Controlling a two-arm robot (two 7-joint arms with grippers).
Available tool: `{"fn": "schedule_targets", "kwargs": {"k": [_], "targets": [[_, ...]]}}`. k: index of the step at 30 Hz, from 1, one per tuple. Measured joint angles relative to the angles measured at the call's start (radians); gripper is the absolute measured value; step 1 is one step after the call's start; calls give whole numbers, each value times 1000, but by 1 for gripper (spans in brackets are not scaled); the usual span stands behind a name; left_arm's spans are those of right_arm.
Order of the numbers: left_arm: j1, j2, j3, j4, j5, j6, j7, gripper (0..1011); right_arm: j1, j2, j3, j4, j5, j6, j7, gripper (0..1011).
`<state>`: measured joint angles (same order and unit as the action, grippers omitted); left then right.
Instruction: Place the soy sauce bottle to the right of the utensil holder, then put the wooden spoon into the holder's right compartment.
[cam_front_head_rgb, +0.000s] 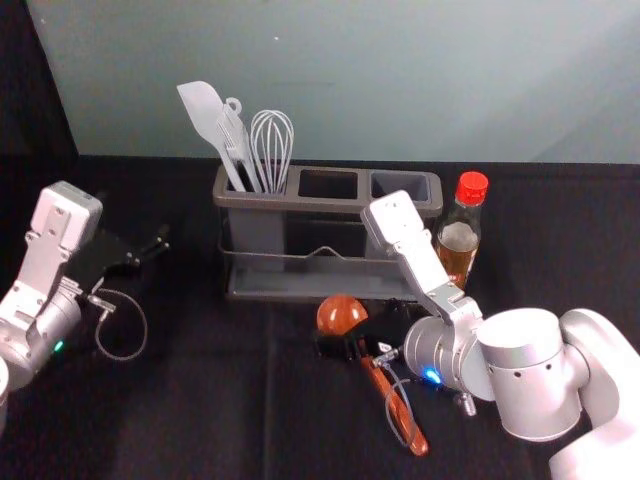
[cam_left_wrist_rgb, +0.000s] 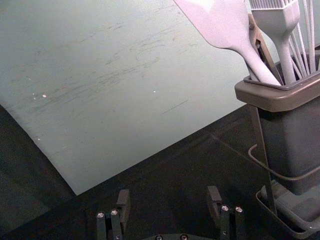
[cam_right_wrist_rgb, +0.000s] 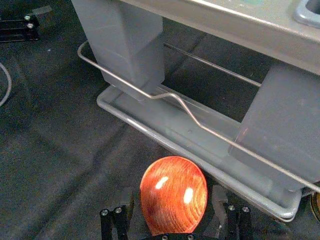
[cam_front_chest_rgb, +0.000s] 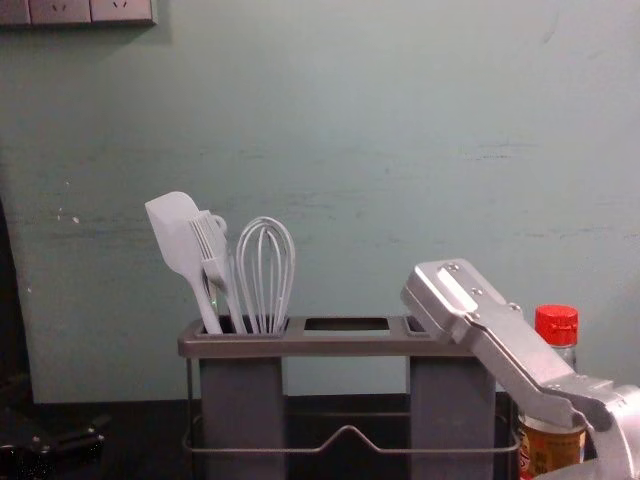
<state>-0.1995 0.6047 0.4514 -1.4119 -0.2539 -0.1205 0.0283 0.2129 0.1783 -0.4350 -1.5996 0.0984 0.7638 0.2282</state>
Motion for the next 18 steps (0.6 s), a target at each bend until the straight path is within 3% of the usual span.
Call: {"fn": "schedule_targets", "kwargs": {"k": [18], "targets": [[0, 0, 0, 0, 0, 0, 0, 1005, 4, -32, 3, 35, -53, -15, 6, 1004]]}}
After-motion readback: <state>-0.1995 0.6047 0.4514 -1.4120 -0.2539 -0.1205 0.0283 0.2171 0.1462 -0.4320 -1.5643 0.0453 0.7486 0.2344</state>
